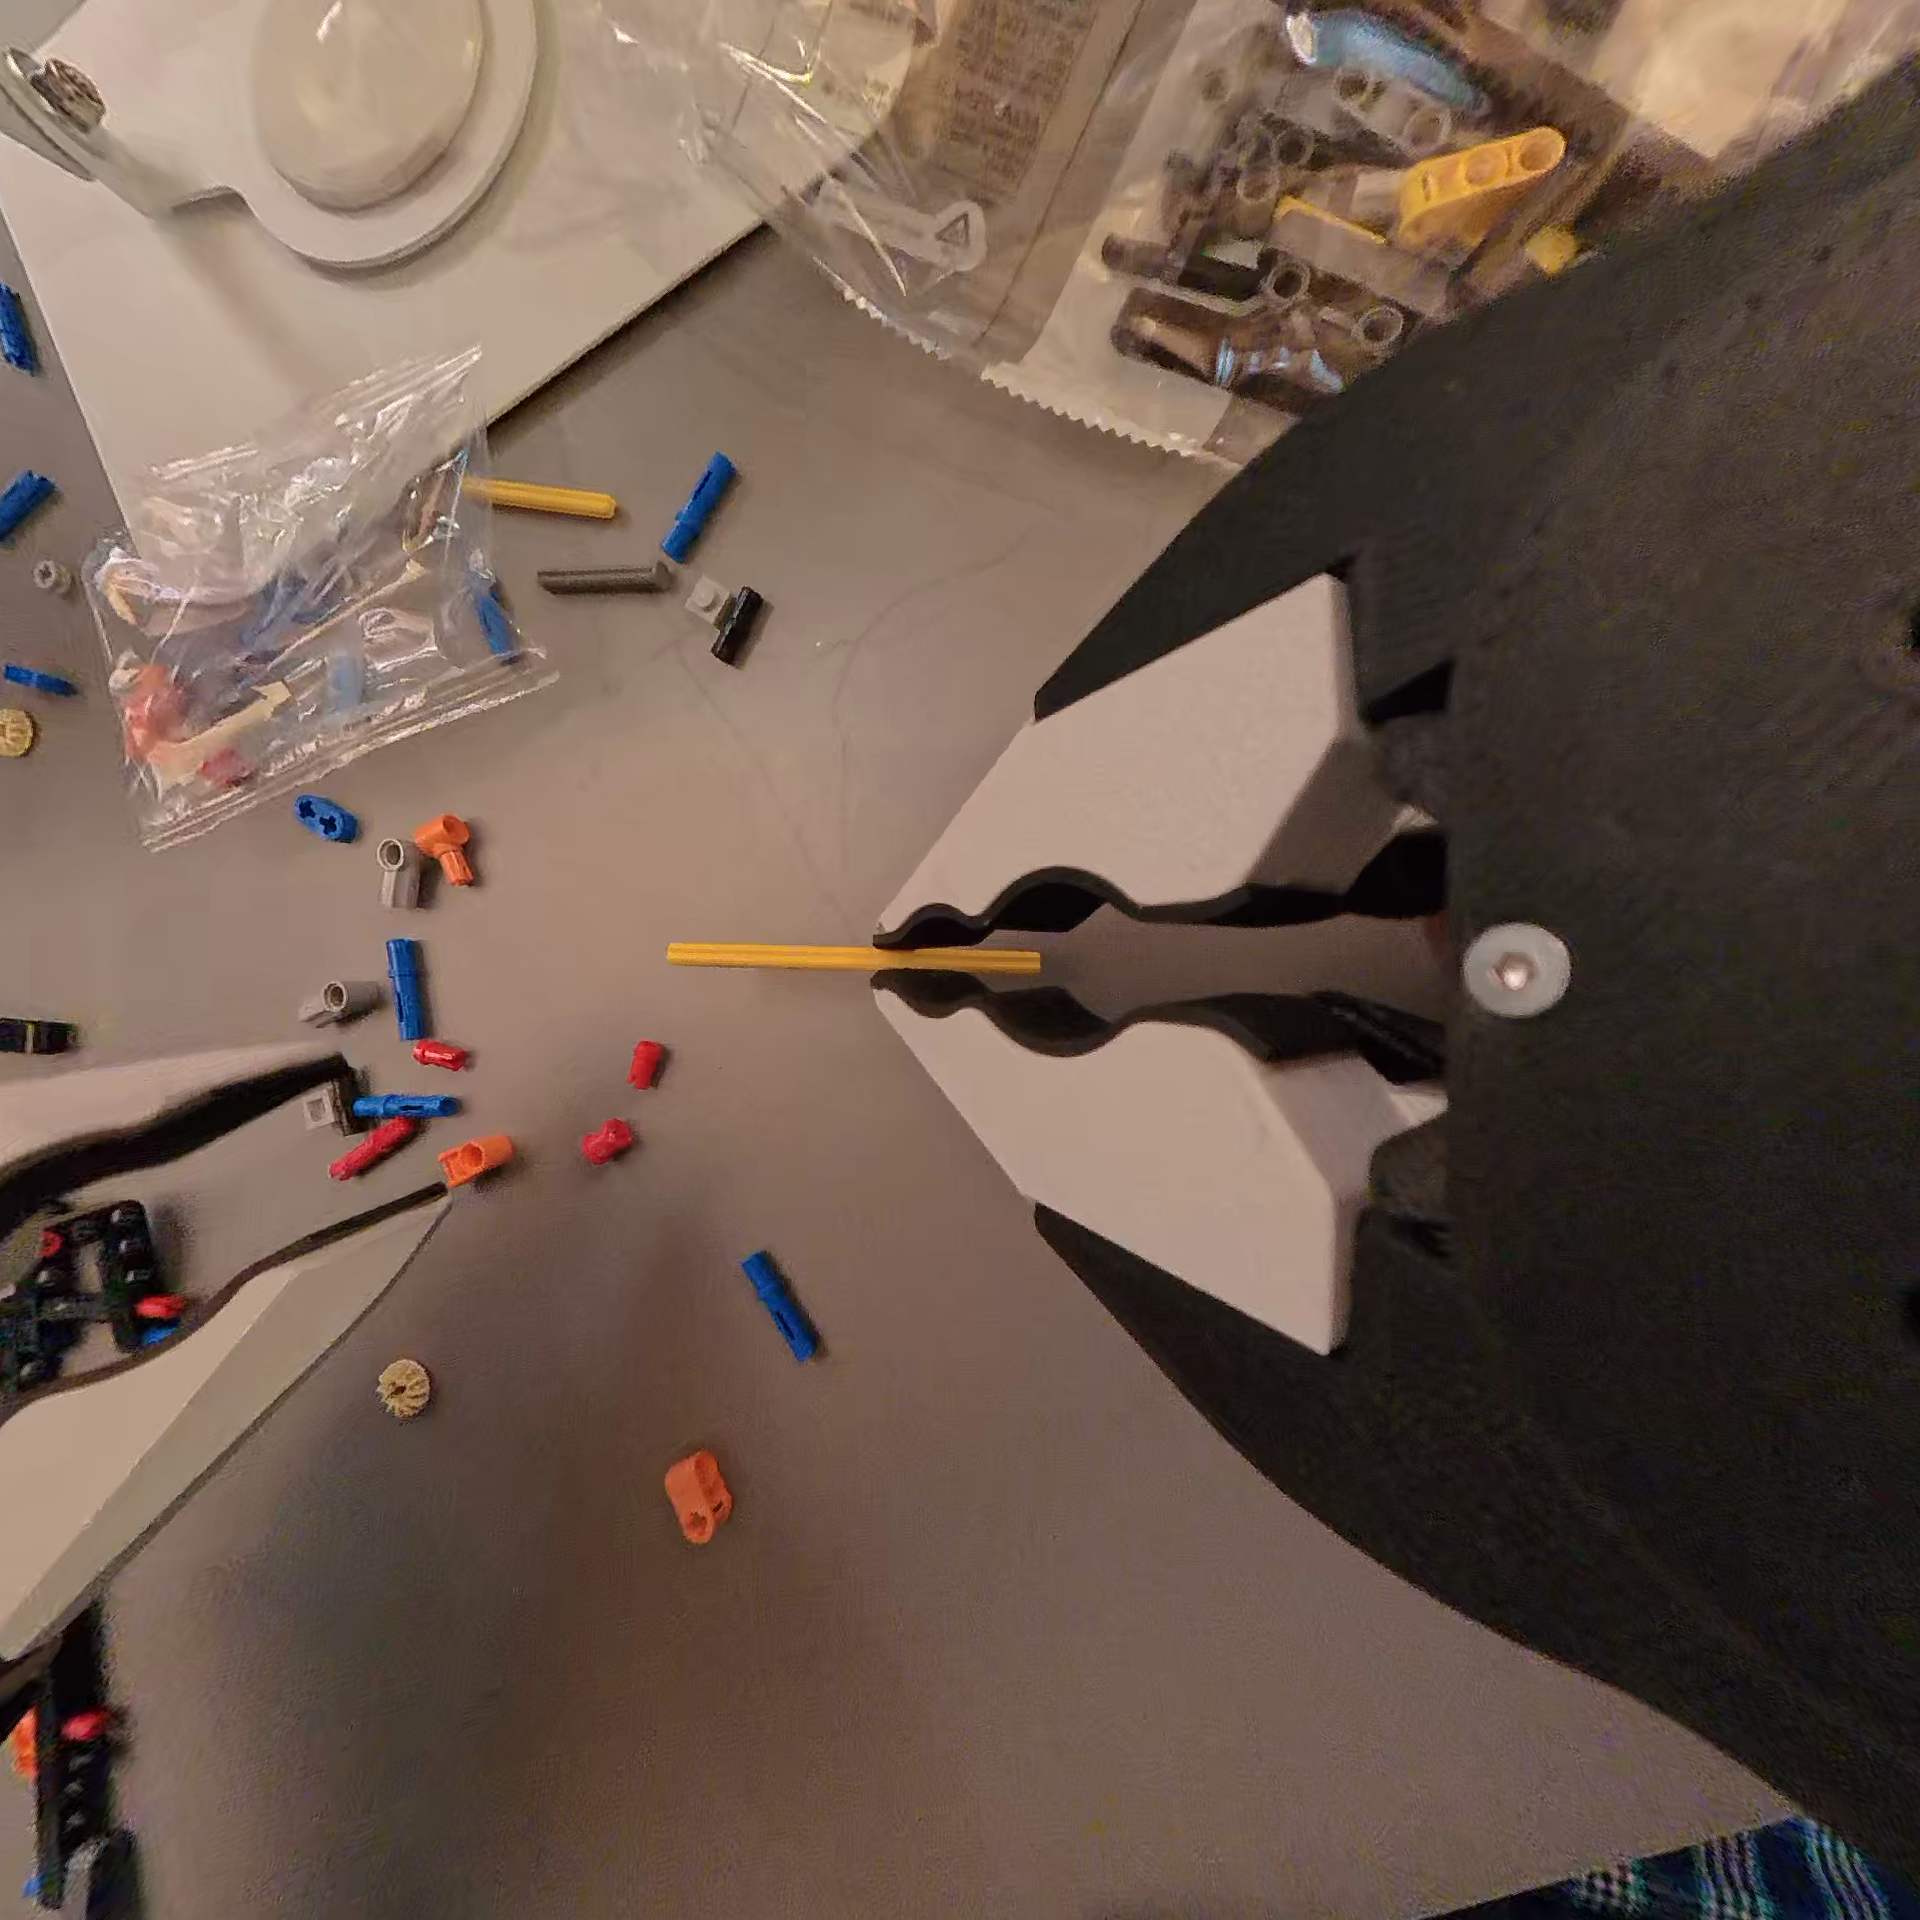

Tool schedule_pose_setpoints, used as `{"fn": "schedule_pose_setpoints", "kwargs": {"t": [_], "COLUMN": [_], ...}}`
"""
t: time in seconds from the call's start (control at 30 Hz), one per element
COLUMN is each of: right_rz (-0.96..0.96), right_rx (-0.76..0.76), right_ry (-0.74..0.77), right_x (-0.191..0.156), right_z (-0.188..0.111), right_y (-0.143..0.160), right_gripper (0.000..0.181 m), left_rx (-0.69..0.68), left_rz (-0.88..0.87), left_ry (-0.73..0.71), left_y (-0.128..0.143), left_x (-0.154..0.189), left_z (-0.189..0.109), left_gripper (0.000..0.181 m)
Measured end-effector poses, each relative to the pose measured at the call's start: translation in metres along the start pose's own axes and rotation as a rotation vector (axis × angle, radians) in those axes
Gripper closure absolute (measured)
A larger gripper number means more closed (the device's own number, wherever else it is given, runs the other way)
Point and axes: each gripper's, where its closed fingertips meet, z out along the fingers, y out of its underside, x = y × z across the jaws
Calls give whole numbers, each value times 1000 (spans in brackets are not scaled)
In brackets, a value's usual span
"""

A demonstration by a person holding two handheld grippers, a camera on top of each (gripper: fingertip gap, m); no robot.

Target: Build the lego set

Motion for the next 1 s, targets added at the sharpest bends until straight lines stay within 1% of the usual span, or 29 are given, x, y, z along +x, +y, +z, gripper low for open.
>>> {"fn": "schedule_pose_setpoints", "kwargs": {"t": [0.1, 0.23, 0.4, 0.53, 0.6, 0.7, 0.77, 0.83, 1.0], "right_rz": [8, 11, 15, 1, -4, -7, -7, -7, -10], "right_rx": [10, 23, 18, 9, 12, 10, 12, 15, 22], "right_ry": [-17, -41, -64, -74, -75, -79, -82, -85, -96], "right_x": [-1, -4, -7, -9, -10, -11, -12, -12, -14], "right_z": [0, 0, 2, 3, 3, 3, 3, 3, 2], "right_y": [-1, -3, -1, -1, -2, -1, -2, -2, -4], "right_gripper": [180, 180, 180, 180, 180, 180, 180, 180, 180], "left_rx": [-10, -65, -88, -83, -105, -130, -129, -130, -107], "left_rz": [-16, 39, 54, 83, 103, 114, 99, 99, 95], "left_ry": [-8, 15, 22, 23, 26, 20, 21, 28, 8], "left_y": [7, 20, 29, 20, 21, 23, 22, 22, 22], "left_x": [1, 11, 17, 20, 22, 22, 21, 21, 18], "left_z": [-3, -2, 5, 15, 23, 32, 34, 35, 35], "left_gripper": [159, 156, 155, 157, 157, 163, 167, 176, 178]}}
